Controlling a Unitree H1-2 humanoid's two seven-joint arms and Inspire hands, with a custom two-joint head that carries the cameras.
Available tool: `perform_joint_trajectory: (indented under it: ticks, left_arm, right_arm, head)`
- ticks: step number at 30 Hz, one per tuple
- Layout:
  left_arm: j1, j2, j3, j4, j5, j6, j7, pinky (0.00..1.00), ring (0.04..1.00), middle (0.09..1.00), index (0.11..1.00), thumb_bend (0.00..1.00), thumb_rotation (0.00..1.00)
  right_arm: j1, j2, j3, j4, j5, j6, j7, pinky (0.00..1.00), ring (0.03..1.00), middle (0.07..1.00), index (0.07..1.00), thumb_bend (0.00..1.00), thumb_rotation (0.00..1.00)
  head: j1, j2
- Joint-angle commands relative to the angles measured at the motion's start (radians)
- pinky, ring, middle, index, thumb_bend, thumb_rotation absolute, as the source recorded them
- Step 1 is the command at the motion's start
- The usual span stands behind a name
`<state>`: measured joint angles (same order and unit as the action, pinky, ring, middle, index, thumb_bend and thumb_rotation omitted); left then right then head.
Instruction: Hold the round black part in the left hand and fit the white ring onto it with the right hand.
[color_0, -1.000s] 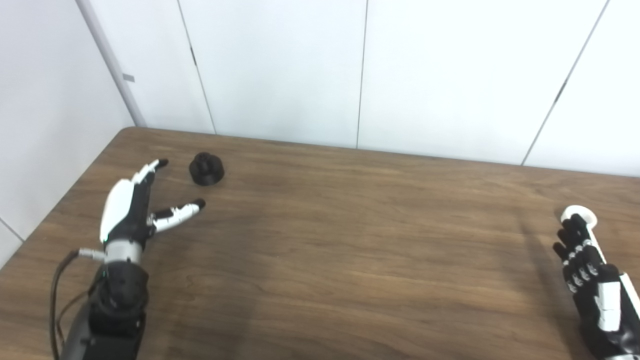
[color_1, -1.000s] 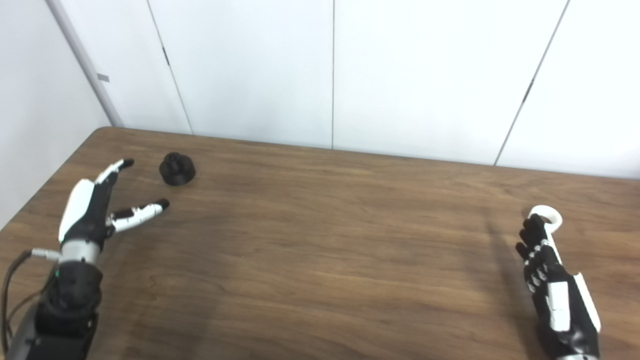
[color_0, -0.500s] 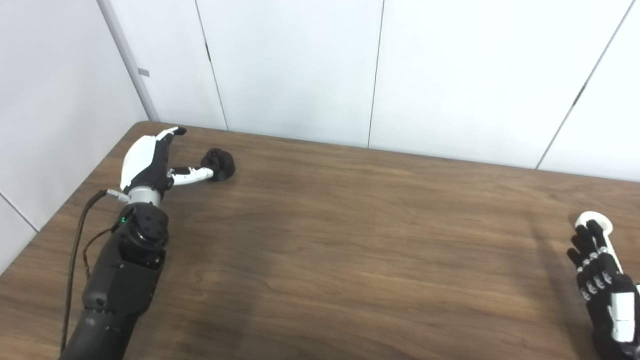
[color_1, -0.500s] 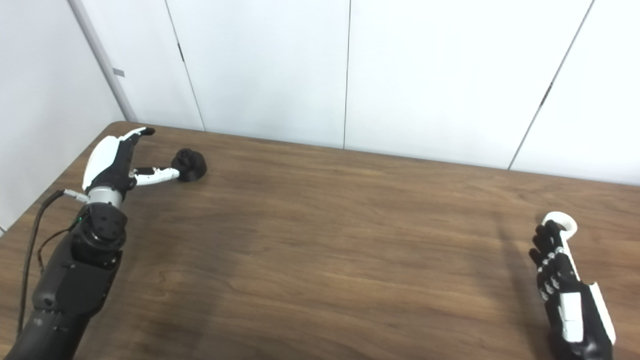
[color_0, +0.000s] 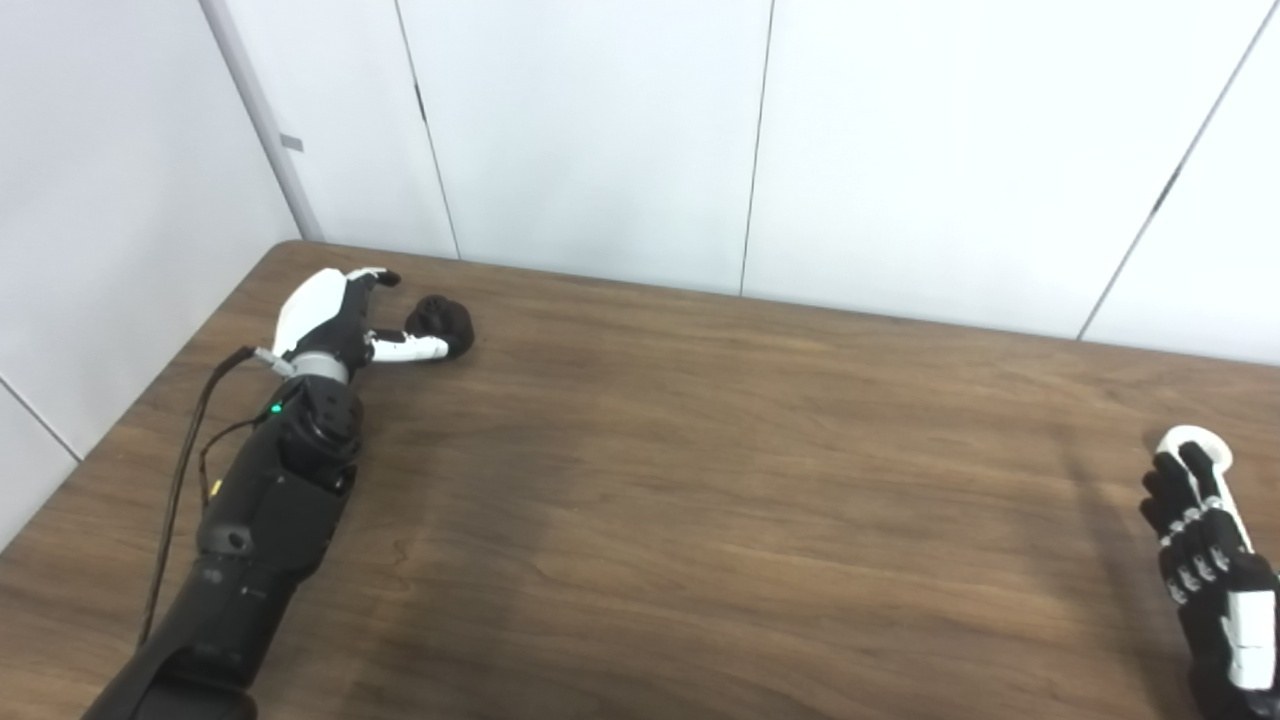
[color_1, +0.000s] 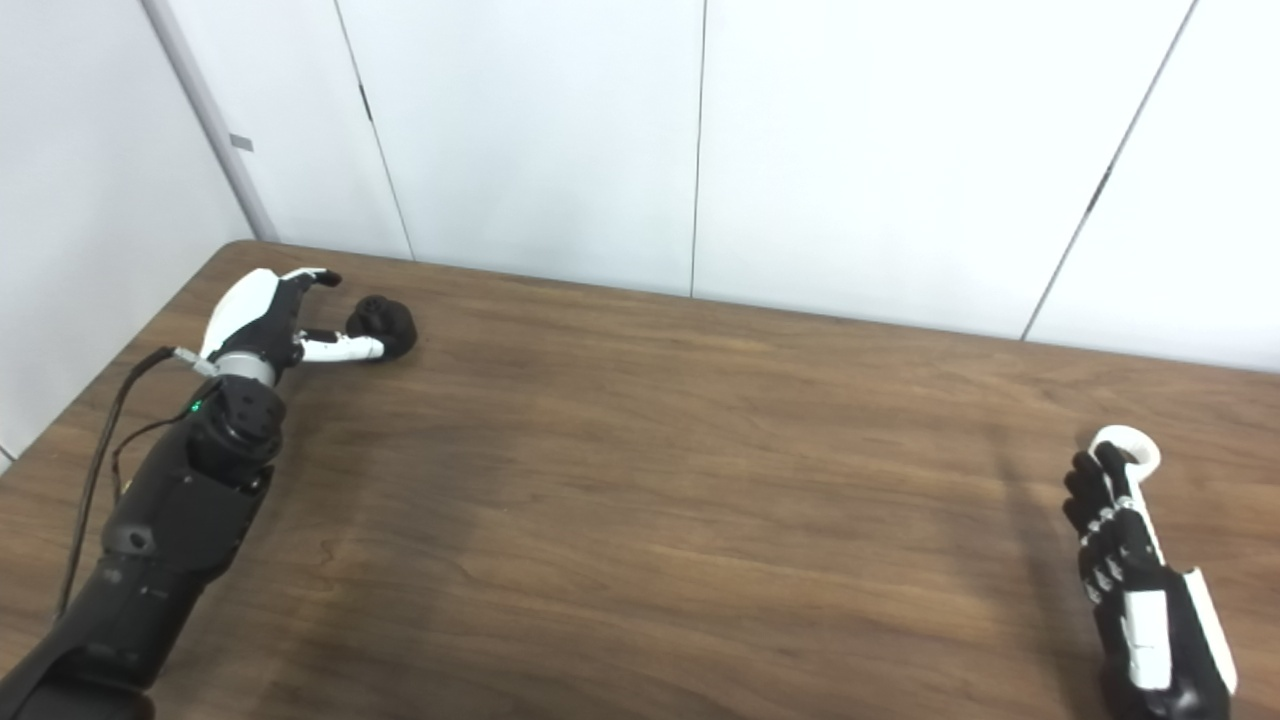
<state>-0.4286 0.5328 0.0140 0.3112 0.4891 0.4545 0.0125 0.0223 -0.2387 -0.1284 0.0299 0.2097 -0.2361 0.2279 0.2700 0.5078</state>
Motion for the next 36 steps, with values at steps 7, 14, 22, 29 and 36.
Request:
perform_joint_trajectory:
  ticks: [7, 14, 22, 29, 36]
  left_arm:
    - [-0.079, 0.062, -0.037, 0.043, 0.022, -0.029, 0.011, 1.0, 1.0, 0.946, 0.831, 0.98, 0.34]
    - [-0.101, 0.081, -0.081, 0.095, 0.035, -0.043, 0.009, 1.0, 1.0, 0.946, 0.786, 0.96, 0.32]
    - [-0.124, 0.076, -0.105, 0.119, 0.036, -0.032, 0.001, 1.0, 1.0, 0.959, 0.782, 0.94, 0.32]
    - [-0.161, 0.058, -0.116, 0.167, 0.025, -0.044, 0.017, 1.0, 1.0, 0.945, 0.774, 0.94, 0.3]
    - [-0.181, 0.036, -0.115, 0.186, 0.02, -0.035, 0.024, 1.0, 1.0, 0.947, 0.775, 0.93, 0.29]
  right_arm:
    - [0.067, 0.044, 0.017, 0.062, -0.003, -0.008, -0.01, 1.0, 0.983, 0.979, 1.0, 0.71, 0.99]
    - [0.069, 0.049, 0.018, 0.051, -0.008, 0.002, -0.012, 1.0, 0.988, 0.982, 1.0, 0.72, 0.99]
    - [0.069, 0.054, 0.016, 0.055, -0.012, -0.014, -0.013, 1.0, 0.983, 0.977, 1.0, 0.71, 0.98]
    - [0.072, 0.057, 0.018, 0.05, -0.016, -0.01, -0.015, 1.0, 0.979, 0.977, 1.0, 0.7, 0.99]
    - [0.076, 0.061, 0.017, 0.043, -0.025, -0.013, -0.021, 1.0, 0.981, 0.979, 1.0, 0.69, 1.0]
  head:
    - [-0.003, 0.003]
    - [-0.014, 0.003]
    - [-0.017, 0.003]
    - [-0.023, 0.003]
    - [-0.027, 0.004]
